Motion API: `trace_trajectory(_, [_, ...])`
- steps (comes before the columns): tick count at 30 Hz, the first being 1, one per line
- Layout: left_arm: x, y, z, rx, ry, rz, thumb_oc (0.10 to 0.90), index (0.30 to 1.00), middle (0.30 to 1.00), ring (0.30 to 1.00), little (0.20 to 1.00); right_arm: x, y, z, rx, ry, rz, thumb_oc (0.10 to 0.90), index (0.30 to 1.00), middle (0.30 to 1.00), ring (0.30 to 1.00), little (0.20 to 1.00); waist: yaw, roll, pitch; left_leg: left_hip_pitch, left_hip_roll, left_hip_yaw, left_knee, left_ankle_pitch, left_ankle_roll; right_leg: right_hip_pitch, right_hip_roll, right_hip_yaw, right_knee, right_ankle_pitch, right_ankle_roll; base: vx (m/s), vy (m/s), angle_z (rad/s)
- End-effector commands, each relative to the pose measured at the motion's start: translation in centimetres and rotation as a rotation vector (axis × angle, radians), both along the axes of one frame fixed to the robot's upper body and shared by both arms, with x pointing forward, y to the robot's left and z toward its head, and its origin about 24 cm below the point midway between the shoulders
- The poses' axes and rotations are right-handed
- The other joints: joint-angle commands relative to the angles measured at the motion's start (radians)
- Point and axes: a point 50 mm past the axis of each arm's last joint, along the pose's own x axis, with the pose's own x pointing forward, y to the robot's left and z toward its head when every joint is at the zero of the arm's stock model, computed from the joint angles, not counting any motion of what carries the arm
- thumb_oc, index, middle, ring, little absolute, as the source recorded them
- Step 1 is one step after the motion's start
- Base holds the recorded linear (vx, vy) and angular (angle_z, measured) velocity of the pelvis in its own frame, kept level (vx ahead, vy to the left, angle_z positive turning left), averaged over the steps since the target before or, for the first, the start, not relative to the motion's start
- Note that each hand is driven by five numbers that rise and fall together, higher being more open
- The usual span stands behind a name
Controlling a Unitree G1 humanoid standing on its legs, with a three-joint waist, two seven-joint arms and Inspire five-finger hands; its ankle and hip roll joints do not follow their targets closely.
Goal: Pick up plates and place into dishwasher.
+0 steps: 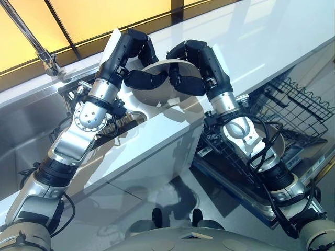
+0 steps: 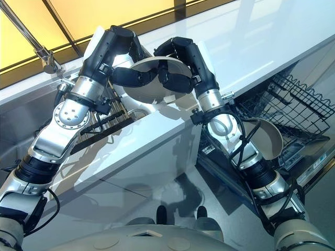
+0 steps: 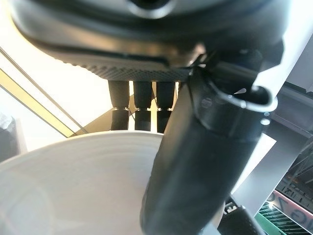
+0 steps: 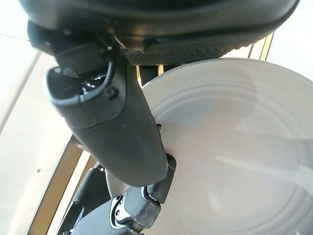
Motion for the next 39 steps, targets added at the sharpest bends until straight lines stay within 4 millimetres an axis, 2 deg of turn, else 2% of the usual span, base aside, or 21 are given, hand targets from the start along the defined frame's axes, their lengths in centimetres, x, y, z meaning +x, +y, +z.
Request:
trace_trajectory(1, [-2.1,-0.5,4.7,-0.033,-0.254,-0.092,0.800,0.900,0.900,0.900,0.900,-2.5,0.7,5.5,0.111,-0.296,0.080,0.100,0.300,0.300,0.300,0.200,0.003,-0.050,-0.121,0.017,-0.077,0.009,0.006,-0.093,0.008,0.009,0.024,0.002,0.021,-0.043,0.045,0.00,0.000,0.00])
trace_trajectory(10, [-2.7,-0.5,4.3,-0.084,-0.180,-0.208,0.800,0.900,0.900,0.900,0.900,-1.9,-0.6,5.0,0.090,-0.291,-0.018,0.100,0.300,0.300,0.300,0.200,0.008,-0.052,-0.124,0.018,-0.077,0.010,0.004,-0.092,0.009,0.008,0.019,-0.007,0.023,-0.042,0.047,0.00,0.001,0.01])
trace_trajectory(15, [-3.5,-0.2,3.8,-0.182,-0.114,-0.342,0.800,0.900,0.900,0.900,0.900,-1.4,-2.4,4.2,0.083,-0.266,-0.113,0.100,0.300,0.300,0.300,0.200,0.011,-0.051,-0.125,0.017,-0.076,0.013,0.004,-0.091,0.011,0.006,0.015,-0.011,0.023,-0.039,0.048,0.00,0.004,0.02])
trace_trajectory(21, [-4.2,-0.7,4.0,-0.245,-0.105,-0.448,0.800,0.900,0.900,0.900,0.900,-0.8,-3.3,3.3,0.048,-0.256,-0.209,0.100,0.300,0.300,0.300,0.200,0.012,-0.052,-0.124,0.017,-0.075,0.016,0.002,-0.092,0.013,0.006,0.013,-0.016,0.026,-0.039,0.048,0.00,0.000,0.00])
trace_trajectory(27, [-4.9,-0.6,3.9,-0.328,-0.086,-0.541,0.800,0.900,0.900,0.900,0.900,0.2,-6.1,3.2,-0.001,-0.294,-0.394,0.100,0.300,0.300,0.300,0.200,0.017,-0.059,-0.123,0.020,-0.074,0.016,0.002,-0.094,0.014,0.008,0.011,-0.022,0.028,-0.039,0.047,0.00,0.005,0.04])
trace_trajectory(32, [-4.7,0.8,3.6,-0.340,-0.094,-0.426,0.800,0.900,0.900,0.900,0.900,-0.3,-10.0,5.7,-0.011,-0.465,-0.631,0.100,0.300,0.300,0.300,0.200,0.021,-0.063,-0.122,0.021,-0.075,0.008,0.002,-0.096,0.016,0.009,0.013,-0.023,0.030,-0.038,0.046,0.01,0.005,0.04])
trace_trajectory(39, [-3.3,6.3,0.6,-0.310,-0.029,-0.020,0.800,0.900,0.900,0.900,0.900,-3.7,-16.0,9.1,-0.065,-0.723,-0.960,0.100,0.300,0.300,0.300,0.200,0.008,-0.068,-0.124,0.020,-0.077,-0.001,0.004,-0.099,0.025,0.000,0.019,-0.008,0.048,-0.048,0.048,0.00,0.000,0.00])
